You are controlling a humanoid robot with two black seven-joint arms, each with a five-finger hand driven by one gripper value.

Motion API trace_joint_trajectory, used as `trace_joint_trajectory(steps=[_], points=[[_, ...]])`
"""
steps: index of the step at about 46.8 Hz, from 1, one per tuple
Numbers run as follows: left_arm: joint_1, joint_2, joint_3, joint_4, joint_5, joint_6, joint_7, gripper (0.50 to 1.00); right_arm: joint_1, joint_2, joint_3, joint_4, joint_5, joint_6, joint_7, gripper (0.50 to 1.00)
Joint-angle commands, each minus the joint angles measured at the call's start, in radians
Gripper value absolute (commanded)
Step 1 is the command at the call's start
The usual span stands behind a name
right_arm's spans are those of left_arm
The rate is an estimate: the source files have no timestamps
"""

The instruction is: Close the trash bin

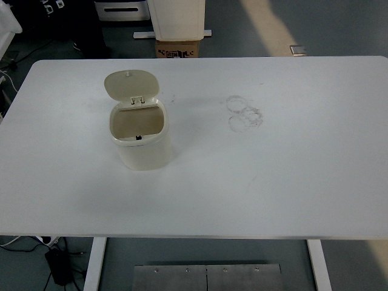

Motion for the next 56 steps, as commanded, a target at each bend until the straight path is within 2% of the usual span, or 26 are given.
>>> trace_joint_trajectory(steps=[1,6,15,21,24,28,33,38,47,51,56], points=[[-0.076,0.003,0.137,-0.028,0.0,-0.002,0.005,1.0,-0.001,0.0,0.0,0.0,0.0,0.0,0.0,0.991],[-0.148,-0.013,0.261,-0.033,0.0,-0.005,0.005,1.0,0.0,0.0,0.001,0.0,0.0,0.0,0.0,0.991],[-0.241,0.007,0.315,-0.1,0.0,-0.01,0.005,1.0,0.0,0.0,0.0,0.0,0.0,0.0,0.0,0.991],[-0.337,0.003,0.398,-0.108,0.002,-0.011,0.007,1.0,-0.001,0.0,0.0,0.0,0.0,0.0,0.0,0.991],[-0.344,-0.007,0.413,-0.108,0.02,-0.011,0.008,1.0,-0.001,0.0,0.0,0.0,0.001,0.0,0.0,0.991],[-0.344,-0.017,0.415,-0.12,0.083,-0.011,0.039,1.0,0.0,0.0,0.0,0.0,0.0,0.0,0.0,0.991],[-0.351,-0.013,0.415,-0.18,0.112,-0.011,0.116,1.0,0.0,0.0,0.0,0.0,0.0,0.0,0.0,0.991],[-0.352,-0.016,0.415,-0.193,0.159,-0.026,0.165,1.0,-0.001,0.0,0.0,0.0,0.0,0.0,0.0,0.991],[-0.374,-0.01,0.418,-0.232,0.268,-0.14,0.169,1.0,0.0,0.0,0.0,0.0,0.0,0.0,0.0,0.991],[-0.375,-0.011,0.421,-0.252,0.308,-0.151,0.183,1.0,-0.001,0.0,0.0,0.0,0.0,0.0,0.0,0.991],[-0.374,-0.011,0.433,-0.285,0.373,-0.155,0.238,1.0,-0.001,0.0,0.0,0.0,0.001,0.0,0.0,0.991]])
